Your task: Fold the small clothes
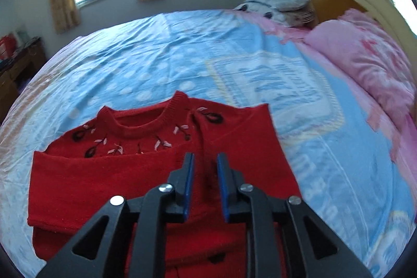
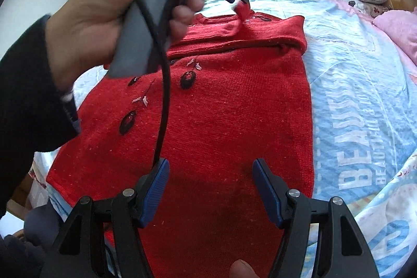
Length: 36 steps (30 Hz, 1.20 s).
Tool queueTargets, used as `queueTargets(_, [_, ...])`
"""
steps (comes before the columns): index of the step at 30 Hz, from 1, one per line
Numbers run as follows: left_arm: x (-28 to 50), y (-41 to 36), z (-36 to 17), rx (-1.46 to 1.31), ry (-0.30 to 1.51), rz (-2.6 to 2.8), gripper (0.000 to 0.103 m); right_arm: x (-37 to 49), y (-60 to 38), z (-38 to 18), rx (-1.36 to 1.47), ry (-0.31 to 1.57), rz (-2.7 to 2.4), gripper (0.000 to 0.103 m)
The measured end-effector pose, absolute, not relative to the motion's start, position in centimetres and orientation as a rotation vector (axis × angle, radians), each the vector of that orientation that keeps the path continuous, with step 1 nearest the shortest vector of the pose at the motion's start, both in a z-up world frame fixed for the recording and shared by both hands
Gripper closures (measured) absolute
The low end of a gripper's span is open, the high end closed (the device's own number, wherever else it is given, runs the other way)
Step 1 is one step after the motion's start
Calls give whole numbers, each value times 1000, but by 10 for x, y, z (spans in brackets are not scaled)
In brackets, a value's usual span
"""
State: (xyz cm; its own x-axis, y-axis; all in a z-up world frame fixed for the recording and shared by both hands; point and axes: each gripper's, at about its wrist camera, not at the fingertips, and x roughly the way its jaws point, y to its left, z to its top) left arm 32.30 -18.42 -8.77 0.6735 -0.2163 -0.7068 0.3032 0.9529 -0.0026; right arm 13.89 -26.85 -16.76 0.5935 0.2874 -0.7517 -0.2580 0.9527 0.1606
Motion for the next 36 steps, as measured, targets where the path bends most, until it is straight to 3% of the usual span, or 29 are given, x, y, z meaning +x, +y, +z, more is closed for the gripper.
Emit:
queueTargets(2, [310, -174, -81, 136, 737, -307, 63, 138, -269, -167, 38, 877, 320, 36])
queueTargets(4, [296, -152, -75, 153, 684, -290, 41, 137, -269, -167, 34, 873, 325, 36])
queueTargets(5, [291, -143, -75, 164, 662, -271, 38, 136, -269, -166, 33, 870, 329, 36])
queueTargets(9, [276, -93, -96, 276, 628, -101, 37, 132, -272, -157, 52, 860, 338, 36])
queueTargets(17, [270, 4, -147, 249, 765, 106, 35, 149, -306, -103, 177, 805, 322, 36])
queueTargets(19, [276, 21, -154, 171, 794, 130, 23, 163, -313, -92, 168, 805, 292, 36])
queueTargets(22, [281, 37, -153, 50, 811, 122, 18, 183, -321, -85, 183, 839, 277, 36])
queueTargets(29, [281, 60, -163, -144, 819, 103, 13, 259, -324, -92, 228, 857, 214, 49])
queueTargets(36, [294, 73, -164, -209, 830, 110, 13, 342, -308, -117, 243, 913, 149, 49])
